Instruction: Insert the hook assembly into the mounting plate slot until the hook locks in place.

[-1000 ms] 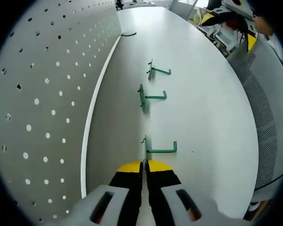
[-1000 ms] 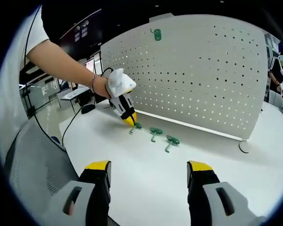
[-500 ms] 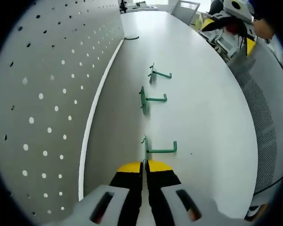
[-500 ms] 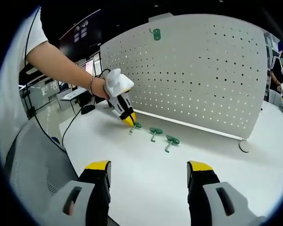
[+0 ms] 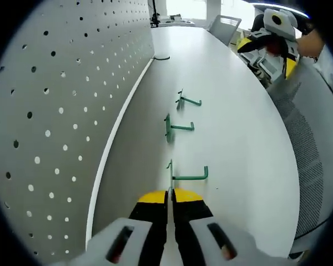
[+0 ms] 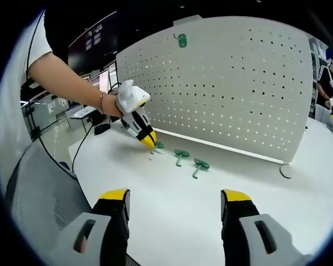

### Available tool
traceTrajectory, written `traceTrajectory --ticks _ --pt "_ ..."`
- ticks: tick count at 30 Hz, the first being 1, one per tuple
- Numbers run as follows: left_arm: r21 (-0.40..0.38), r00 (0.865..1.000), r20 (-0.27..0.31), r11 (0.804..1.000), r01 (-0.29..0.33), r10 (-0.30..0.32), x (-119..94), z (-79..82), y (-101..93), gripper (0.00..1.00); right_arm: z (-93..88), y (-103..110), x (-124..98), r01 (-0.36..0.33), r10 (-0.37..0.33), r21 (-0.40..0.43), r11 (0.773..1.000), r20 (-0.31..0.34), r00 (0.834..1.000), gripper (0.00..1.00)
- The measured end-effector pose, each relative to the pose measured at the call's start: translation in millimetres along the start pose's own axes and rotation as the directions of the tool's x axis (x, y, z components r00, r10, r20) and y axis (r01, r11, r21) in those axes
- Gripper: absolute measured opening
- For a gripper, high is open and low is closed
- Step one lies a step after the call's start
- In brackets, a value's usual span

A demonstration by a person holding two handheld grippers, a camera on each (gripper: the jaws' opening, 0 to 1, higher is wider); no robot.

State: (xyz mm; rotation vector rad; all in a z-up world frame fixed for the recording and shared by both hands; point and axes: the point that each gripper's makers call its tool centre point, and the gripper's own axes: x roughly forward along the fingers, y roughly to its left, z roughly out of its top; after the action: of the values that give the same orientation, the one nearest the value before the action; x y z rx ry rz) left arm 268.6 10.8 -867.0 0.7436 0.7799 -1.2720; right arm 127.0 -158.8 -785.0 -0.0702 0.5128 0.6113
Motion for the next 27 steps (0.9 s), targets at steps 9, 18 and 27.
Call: traceTrajectory --ticks 9,18,27 --pt "-0.013 0.999 0.046 1.000 -0.020 0.021 -6.8 13.9 0.4 0.02 -1.1 0.8 0.3 -0.001 0.001 -0.008 1.000 -0.007 1.000 0.66" --pt "-0.020 0.993 0.106 0.999 -0.048 0.050 -17.0 26.9 0.5 0.02 -0.4 0.5 0.1 0.000 0.000 -0.006 1.000 -0.003 1.000 0.66" --pt "-0.039 0.979 0.179 0.995 -0.089 0.094 -29.3 38.8 -1.0 0.02 0.1 0.7 0.5 0.000 0.000 -0.005 1.000 -0.001 1.000 0.67"
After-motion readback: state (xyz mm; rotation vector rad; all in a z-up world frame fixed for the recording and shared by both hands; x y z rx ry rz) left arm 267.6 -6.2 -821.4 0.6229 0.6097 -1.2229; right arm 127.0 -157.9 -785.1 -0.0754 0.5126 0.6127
